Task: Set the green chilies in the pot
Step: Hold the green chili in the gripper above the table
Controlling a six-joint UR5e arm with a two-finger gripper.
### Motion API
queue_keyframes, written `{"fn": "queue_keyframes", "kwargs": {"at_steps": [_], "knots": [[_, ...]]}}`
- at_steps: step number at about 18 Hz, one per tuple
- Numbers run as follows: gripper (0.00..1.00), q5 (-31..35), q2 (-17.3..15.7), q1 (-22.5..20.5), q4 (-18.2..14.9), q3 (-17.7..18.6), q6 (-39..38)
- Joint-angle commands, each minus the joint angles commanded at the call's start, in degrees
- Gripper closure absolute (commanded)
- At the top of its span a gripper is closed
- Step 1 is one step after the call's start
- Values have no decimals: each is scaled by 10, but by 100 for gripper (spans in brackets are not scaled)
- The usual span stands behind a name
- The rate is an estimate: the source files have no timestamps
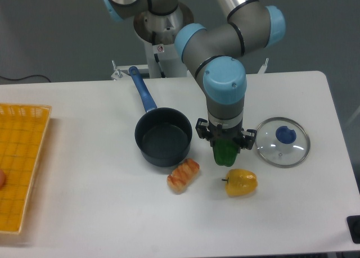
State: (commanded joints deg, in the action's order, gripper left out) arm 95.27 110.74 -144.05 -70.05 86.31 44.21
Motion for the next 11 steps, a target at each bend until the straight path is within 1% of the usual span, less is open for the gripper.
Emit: {"fn": "queue_keyframes", "kwargs": {"at_steps": [4, 11], "knots": [[44, 0, -2, 1, 2, 10, 1], [44, -3, -2, 3, 1, 11, -10]]}}
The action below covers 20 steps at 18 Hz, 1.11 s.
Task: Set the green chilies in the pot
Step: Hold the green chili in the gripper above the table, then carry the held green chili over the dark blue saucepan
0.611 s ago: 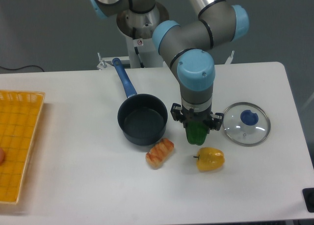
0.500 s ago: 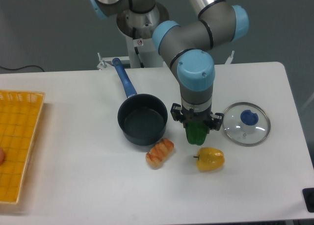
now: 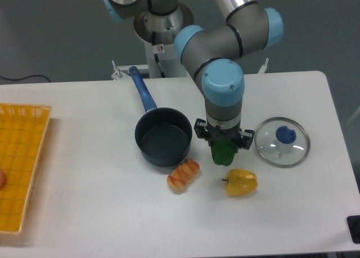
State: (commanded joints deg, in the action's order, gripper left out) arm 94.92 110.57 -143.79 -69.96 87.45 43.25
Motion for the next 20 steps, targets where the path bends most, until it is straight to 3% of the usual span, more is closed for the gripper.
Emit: {"fn": "queue_keyframes", "kwargs": {"at_steps": [3, 10, 16, 20], "knots": [[43, -21, 0, 4, 0, 11, -30], [43, -22, -1, 59, 9, 25, -62], [43, -21, -42, 91, 10, 85, -63], [43, -21, -54, 109, 7, 93, -63]]}}
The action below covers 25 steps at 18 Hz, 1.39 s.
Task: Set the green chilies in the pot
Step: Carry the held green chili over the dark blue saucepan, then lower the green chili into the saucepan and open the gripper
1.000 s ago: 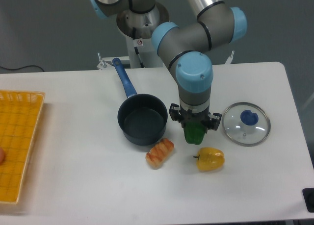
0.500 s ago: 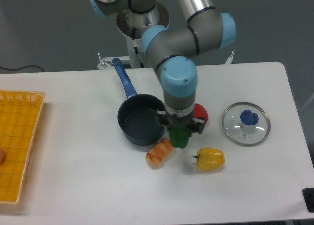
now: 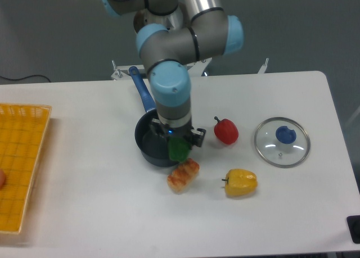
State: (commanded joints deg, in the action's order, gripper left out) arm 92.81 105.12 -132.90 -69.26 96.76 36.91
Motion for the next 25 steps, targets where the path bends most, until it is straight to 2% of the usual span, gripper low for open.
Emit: {"fn": "queue_keyframes", "kwargs": {"at_steps": [3, 9, 25], "knots": [[43, 4, -9, 14, 4, 25, 3], [43, 9, -9, 24, 3, 43, 8], [42, 41, 1, 40, 2, 57, 11]]}}
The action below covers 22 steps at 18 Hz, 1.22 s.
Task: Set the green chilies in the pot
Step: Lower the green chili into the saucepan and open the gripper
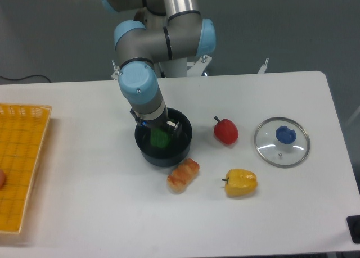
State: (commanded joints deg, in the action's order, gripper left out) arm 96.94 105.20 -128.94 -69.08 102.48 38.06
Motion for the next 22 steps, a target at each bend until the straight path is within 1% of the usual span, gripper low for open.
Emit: {"fn": "queue_keyframes", "kwargs": {"at_steps": [4, 8, 22], "knots": [[42, 3, 11, 2, -1, 4, 0], [42, 19, 21, 11, -1, 4, -1], [40, 31, 23, 11, -1, 15, -1]]}}
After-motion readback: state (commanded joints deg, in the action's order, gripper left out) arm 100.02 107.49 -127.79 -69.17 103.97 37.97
